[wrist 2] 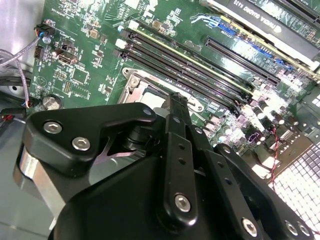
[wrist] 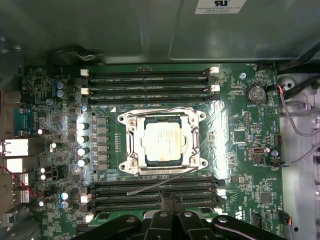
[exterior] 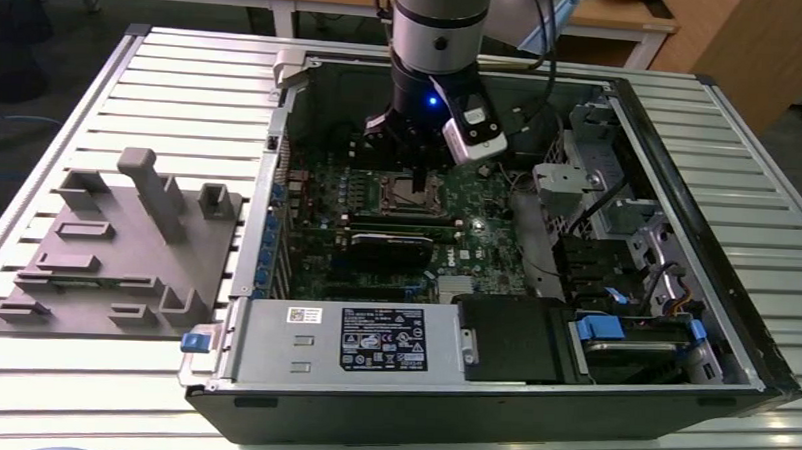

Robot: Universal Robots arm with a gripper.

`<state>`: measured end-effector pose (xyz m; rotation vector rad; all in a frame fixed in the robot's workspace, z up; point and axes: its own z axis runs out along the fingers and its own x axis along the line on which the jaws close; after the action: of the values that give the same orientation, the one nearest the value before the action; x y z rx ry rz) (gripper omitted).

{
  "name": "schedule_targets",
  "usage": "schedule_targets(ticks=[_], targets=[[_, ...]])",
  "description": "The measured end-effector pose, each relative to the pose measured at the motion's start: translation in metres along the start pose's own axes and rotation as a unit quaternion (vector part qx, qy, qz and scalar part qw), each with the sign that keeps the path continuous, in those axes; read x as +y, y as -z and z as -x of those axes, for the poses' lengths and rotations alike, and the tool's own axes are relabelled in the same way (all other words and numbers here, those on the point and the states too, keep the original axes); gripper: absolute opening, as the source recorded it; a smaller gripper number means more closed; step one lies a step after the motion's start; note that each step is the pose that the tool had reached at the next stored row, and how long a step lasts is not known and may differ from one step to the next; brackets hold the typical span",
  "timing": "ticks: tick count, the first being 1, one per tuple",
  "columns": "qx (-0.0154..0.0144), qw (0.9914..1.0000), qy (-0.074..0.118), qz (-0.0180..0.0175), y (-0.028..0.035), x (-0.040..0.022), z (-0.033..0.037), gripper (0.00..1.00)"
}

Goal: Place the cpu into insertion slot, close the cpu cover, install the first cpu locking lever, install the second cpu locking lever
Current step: 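Install the second cpu locking lever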

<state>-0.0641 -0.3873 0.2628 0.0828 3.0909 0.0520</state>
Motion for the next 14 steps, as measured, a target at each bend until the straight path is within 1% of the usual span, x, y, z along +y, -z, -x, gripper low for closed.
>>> schedule_targets(ticks=[3,5,14], targets=[[0.0000,1.00000,0.000,0.0000,-0.0006,0.0000,0.0000,0.10],[0.0000,1.00000,0.000,0.0000,-0.0024,-0.0001,-0.0001,0.10],[-0.0004,1.00000,0.000,0.0000,-0.0035,-0.0002,-0.0018,0.10]])
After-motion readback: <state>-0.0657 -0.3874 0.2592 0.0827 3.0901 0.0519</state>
